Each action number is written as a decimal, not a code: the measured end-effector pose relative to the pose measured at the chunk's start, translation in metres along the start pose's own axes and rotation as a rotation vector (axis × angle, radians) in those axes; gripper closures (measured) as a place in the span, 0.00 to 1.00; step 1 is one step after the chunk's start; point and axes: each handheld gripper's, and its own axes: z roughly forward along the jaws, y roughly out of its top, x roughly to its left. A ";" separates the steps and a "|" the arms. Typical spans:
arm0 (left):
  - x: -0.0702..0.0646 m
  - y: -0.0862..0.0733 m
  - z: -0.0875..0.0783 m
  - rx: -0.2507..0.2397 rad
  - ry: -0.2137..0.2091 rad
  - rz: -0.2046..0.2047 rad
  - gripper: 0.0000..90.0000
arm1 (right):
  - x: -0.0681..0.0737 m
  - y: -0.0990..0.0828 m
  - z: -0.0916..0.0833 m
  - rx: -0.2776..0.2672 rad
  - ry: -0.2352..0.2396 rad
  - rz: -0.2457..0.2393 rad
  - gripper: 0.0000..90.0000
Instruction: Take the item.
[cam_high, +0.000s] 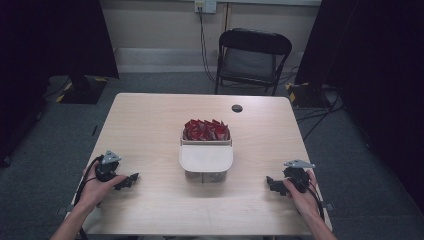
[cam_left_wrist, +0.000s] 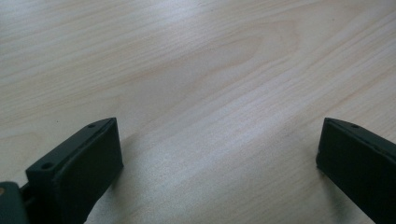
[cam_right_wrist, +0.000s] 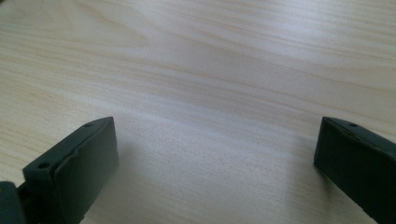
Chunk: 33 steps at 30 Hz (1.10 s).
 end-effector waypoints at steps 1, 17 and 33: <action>0.000 0.000 0.000 0.000 0.000 0.000 0.00 | 0.000 0.000 0.000 0.000 0.000 0.000 0.00; 0.000 0.000 0.000 0.000 -0.001 0.001 0.00 | -0.002 -0.001 -0.002 0.004 0.010 -0.008 0.02; 0.000 0.000 0.000 0.001 -0.001 0.002 0.00 | -0.005 0.002 -0.007 -0.012 -0.015 0.010 0.16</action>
